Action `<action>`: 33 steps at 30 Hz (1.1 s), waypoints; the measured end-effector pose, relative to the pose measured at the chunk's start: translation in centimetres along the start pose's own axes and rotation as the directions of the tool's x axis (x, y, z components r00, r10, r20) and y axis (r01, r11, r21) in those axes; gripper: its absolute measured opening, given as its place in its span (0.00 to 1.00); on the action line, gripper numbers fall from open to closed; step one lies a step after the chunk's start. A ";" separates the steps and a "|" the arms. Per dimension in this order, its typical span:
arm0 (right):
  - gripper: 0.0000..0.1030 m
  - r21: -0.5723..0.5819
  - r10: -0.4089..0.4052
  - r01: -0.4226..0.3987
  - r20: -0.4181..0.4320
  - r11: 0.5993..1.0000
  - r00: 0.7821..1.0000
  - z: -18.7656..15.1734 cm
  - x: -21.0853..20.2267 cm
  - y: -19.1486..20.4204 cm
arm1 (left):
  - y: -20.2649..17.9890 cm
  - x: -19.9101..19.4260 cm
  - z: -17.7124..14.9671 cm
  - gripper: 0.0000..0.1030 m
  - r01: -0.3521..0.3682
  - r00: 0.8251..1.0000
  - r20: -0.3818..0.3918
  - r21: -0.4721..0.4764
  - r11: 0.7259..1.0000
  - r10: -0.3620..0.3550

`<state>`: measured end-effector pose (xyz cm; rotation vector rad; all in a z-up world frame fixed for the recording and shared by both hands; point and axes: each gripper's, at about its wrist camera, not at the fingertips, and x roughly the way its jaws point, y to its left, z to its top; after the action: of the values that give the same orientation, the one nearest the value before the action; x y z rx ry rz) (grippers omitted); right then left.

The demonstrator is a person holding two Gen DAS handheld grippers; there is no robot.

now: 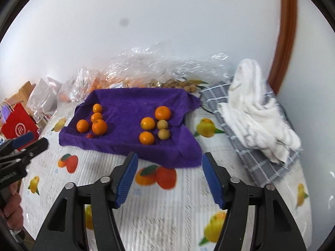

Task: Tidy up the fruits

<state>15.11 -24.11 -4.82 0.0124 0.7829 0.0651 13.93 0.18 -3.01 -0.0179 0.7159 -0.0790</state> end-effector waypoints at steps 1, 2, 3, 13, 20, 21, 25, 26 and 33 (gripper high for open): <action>0.77 0.006 -0.002 0.002 0.012 1.000 1.000 -0.5 -0.7 -0.2 | -0.1 -1.0 -0.3 0.83 -0.006 1.000 0.020 -0.001 1.000 0.007; 0.83 0.010 -0.006 0.005 0.023 1.000 1.000 -0.9 -1.3 -0.4 | -0.3 -1.8 -0.6 0.86 -0.008 0.999 0.035 -0.002 1.000 0.008; 0.85 0.015 -0.012 0.011 0.040 1.000 0.999 -1.4 -2.1 -0.7 | -0.4 -2.6 -0.8 0.87 -0.008 0.999 0.047 -0.005 1.000 0.009; 0.99 0.024 -0.037 0.034 0.110 0.999 0.993 -4.8 -6.9 -2.3 | -2.3 -7.1 -3.8 0.97 -0.005 0.994 0.109 0.006 1.000 0.004; 0.99 0.008 -0.054 0.054 0.113 0.999 0.992 -6.6 -8.3 -1.8 | -2.8 -8.3 -5.5 0.98 -0.012 0.992 0.124 0.004 1.000 0.011; 1.00 0.006 -0.057 0.056 0.114 0.998 0.992 -6.7 -8.3 -1.8 | -2.8 -8.4 -5.7 0.98 -0.017 0.992 0.125 0.008 1.000 0.016; 1.00 0.010 -0.054 0.053 0.115 0.999 0.992 -7.1 -8.6 -1.8 | -2.6 -8.7 -5.8 0.98 -0.027 0.991 0.130 0.008 1.000 0.026; 1.00 0.009 -0.054 0.054 0.116 0.999 0.992 -7.1 -8.6 -1.7 | -2.5 -8.8 -5.8 0.98 -0.028 0.991 0.131 0.007 1.000 0.027; 1.00 0.009 -0.053 0.052 0.119 0.999 0.991 -7.3 -8.6 -1.7 | -2.1 -9.0 -5.8 0.98 -0.034 0.990 0.134 -0.004 0.999 0.035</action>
<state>3.97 -26.40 -3.94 0.0007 0.6635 0.0118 3.21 -1.16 -1.35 -0.0127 0.5812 -0.0436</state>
